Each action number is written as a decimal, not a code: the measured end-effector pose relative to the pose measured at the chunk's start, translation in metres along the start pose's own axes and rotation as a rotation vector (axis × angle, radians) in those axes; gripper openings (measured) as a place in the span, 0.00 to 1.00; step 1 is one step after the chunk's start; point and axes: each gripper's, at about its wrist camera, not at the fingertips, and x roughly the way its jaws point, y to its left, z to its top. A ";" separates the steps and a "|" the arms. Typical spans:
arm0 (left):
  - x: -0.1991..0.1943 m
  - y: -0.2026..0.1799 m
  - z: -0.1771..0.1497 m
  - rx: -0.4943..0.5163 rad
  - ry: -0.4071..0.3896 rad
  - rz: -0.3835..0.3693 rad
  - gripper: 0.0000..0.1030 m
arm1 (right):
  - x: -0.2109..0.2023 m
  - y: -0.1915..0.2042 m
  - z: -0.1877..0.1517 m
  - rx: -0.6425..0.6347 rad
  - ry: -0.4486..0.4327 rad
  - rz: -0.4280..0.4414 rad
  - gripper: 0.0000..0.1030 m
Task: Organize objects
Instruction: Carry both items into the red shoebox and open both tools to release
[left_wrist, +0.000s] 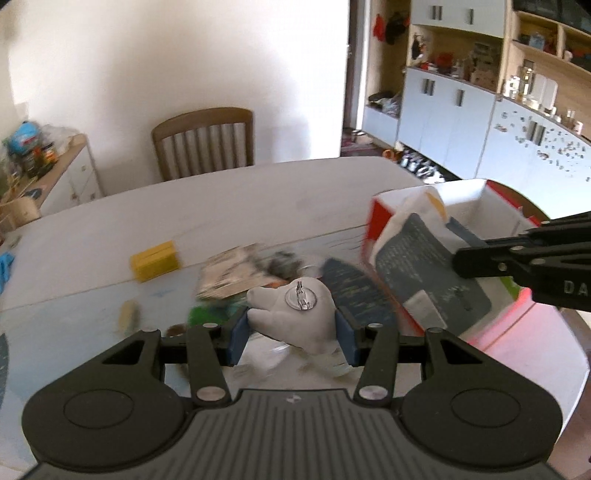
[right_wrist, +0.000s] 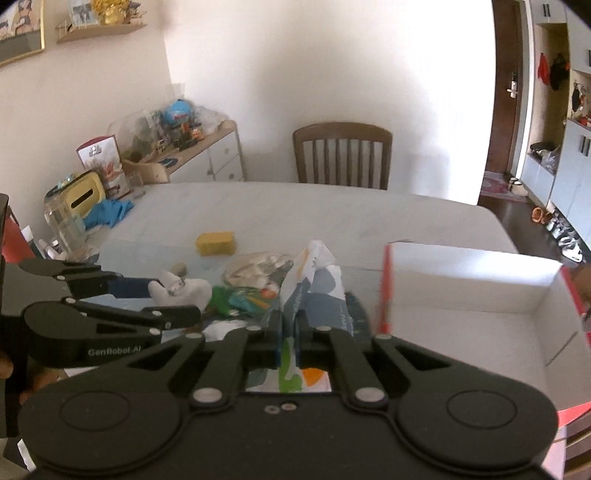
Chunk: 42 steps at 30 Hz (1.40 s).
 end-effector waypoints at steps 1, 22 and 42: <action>0.002 -0.008 0.004 0.005 -0.001 -0.007 0.48 | -0.004 -0.008 0.000 0.001 -0.005 -0.001 0.04; 0.087 -0.153 0.066 0.104 0.043 -0.118 0.48 | -0.025 -0.157 -0.015 0.076 -0.034 -0.119 0.04; 0.202 -0.220 0.078 0.254 0.278 -0.121 0.48 | 0.024 -0.215 -0.043 0.084 0.131 -0.128 0.04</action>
